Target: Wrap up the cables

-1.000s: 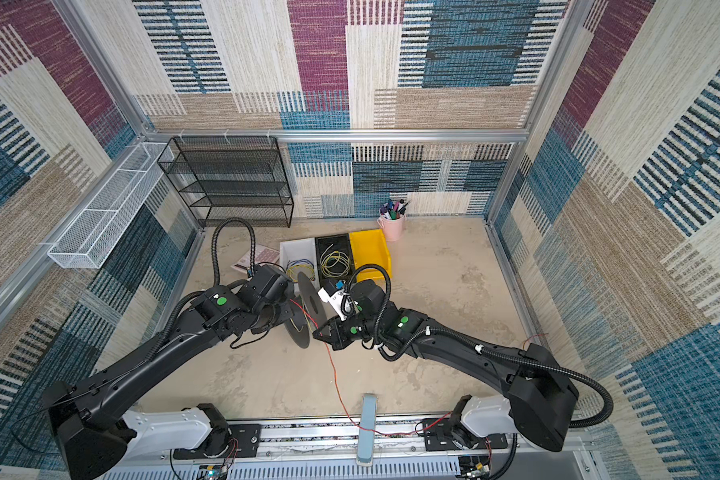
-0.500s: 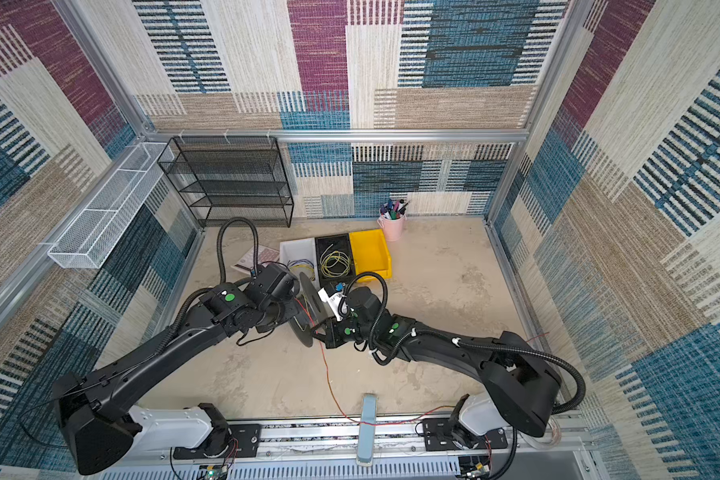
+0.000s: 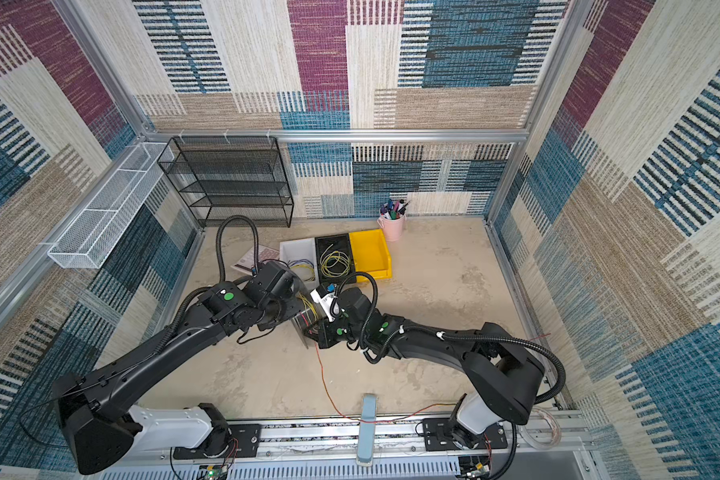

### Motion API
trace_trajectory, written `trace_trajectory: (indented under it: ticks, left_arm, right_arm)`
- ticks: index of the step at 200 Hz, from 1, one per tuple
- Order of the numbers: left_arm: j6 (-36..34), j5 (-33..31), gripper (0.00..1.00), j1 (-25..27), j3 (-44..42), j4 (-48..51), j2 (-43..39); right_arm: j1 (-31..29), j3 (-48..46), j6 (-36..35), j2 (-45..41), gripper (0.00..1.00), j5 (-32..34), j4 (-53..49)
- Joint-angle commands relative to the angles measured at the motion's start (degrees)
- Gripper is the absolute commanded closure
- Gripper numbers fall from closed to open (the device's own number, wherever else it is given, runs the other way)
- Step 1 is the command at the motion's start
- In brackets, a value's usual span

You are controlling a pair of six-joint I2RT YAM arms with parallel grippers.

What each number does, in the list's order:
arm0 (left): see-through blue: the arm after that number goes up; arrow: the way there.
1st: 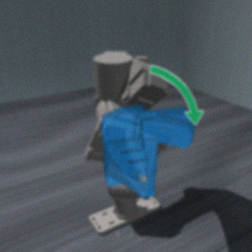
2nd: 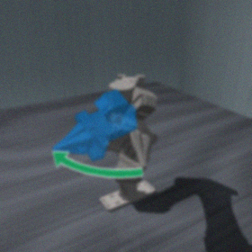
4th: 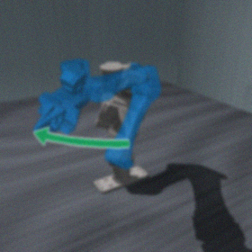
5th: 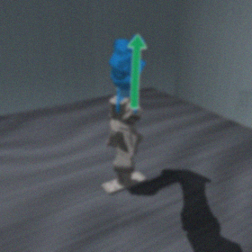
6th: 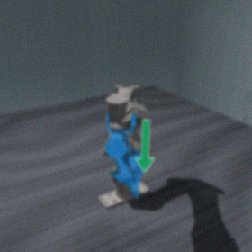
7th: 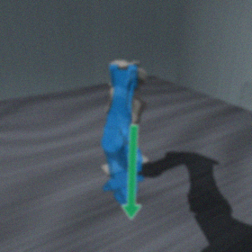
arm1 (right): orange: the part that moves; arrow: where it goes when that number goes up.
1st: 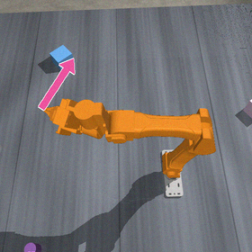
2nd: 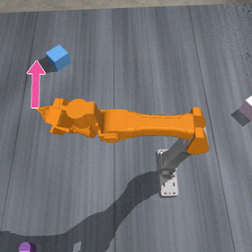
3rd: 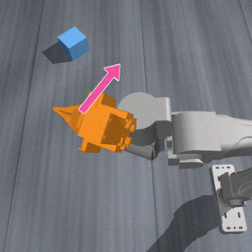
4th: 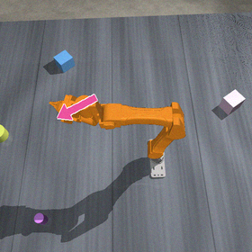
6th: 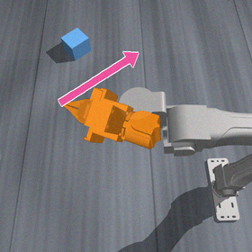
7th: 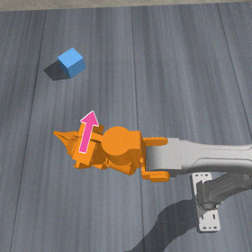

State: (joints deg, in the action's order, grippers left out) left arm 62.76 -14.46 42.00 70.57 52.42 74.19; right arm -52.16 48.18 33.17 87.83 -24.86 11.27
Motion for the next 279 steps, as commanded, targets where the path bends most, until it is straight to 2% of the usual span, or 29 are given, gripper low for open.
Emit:
trace_trajectory:
  ticks: [1, 48, 86, 120, 130, 174, 216, 279]
  left_arm:
    - [-1.19, 0.21, 0.74, -0.09, -0.27, 0.54, -0.76]
    - [-3.52, -0.13, 0.63, -0.08, -0.15, 1.94, -0.81]
    - [-5.63, -0.49, 0.39, -0.07, -0.54, 2.03, -1.59]
    - [-7.11, -2.31, 0.32, -0.07, -0.20, 0.37, -1.24]
    - [-7.60, -3.23, 0.27, -0.10, 0.40, 0.17, -0.69]
    - [-7.77, -5.77, 0.28, -0.17, 1.71, -0.04, 2.92]
    - [-6.69, -5.09, 0.40, -1.47, -0.19, -1.40, 3.74]
    - [-7.04, -4.27, 0.42, -2.79, -1.46, -2.85, 4.40]
  right_arm:
    - [-0.09, 0.66, -1.49, 0.42, 1.00, 2.65, 0.73]
    - [-0.13, 1.83, -3.06, 2.12, 1.00, 1.76, 0.56]
    - [-0.13, 1.91, -4.02, 1.84, 1.00, 1.14, 0.40]
    - [-0.28, 2.81, -4.95, 2.94, 1.00, -0.19, 0.80]
    - [-0.29, 3.00, -5.16, 3.46, 1.00, -0.47, 0.75]
    - [-0.27, 2.37, -5.75, 3.89, 1.00, -0.49, 1.53]
    - [-0.26, 2.26, -5.46, 3.13, 1.00, -0.61, 2.14]
    - [-0.43, 2.64, -6.26, 3.68, 1.00, -1.77, 2.28]
